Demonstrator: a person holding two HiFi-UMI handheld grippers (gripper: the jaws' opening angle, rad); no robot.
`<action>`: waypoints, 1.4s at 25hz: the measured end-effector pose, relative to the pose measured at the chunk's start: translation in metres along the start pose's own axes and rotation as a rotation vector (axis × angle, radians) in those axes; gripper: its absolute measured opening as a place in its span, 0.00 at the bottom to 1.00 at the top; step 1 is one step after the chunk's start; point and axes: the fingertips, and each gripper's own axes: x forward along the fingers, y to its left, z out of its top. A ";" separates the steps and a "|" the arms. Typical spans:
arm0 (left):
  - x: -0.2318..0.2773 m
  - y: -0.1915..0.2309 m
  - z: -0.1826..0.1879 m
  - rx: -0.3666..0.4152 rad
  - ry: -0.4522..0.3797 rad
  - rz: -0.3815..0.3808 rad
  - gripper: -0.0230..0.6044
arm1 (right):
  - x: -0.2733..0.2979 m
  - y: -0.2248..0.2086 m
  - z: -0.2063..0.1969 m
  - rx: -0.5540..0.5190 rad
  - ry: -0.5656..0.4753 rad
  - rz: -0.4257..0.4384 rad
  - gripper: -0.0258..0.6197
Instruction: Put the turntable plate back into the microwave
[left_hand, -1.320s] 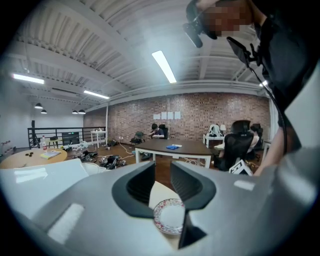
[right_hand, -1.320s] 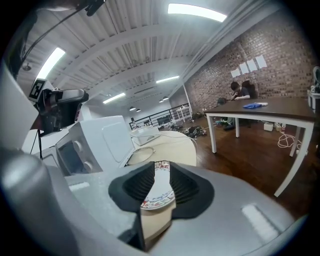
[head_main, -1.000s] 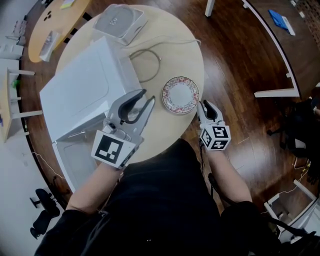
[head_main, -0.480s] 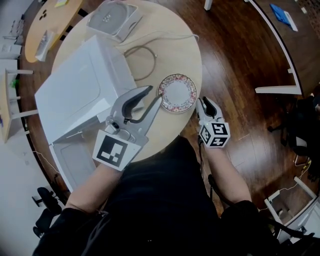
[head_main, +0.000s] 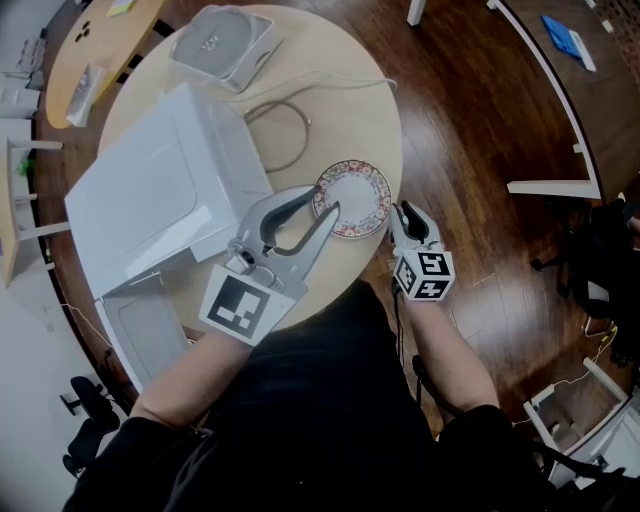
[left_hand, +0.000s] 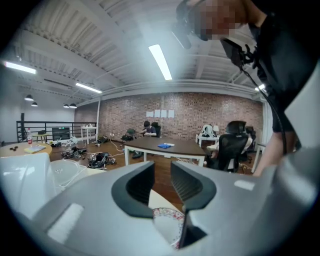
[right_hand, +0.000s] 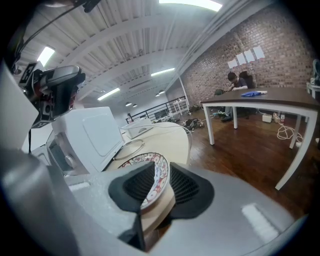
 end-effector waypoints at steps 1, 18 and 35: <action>0.002 -0.002 -0.002 0.000 0.004 -0.007 0.22 | 0.001 0.000 -0.001 0.002 0.004 0.002 0.19; 0.012 -0.008 -0.012 -0.035 0.034 -0.038 0.22 | 0.022 -0.006 -0.018 0.021 0.085 0.024 0.19; 0.002 -0.002 -0.009 -0.045 0.030 0.002 0.22 | 0.038 0.001 -0.037 0.043 0.200 0.072 0.18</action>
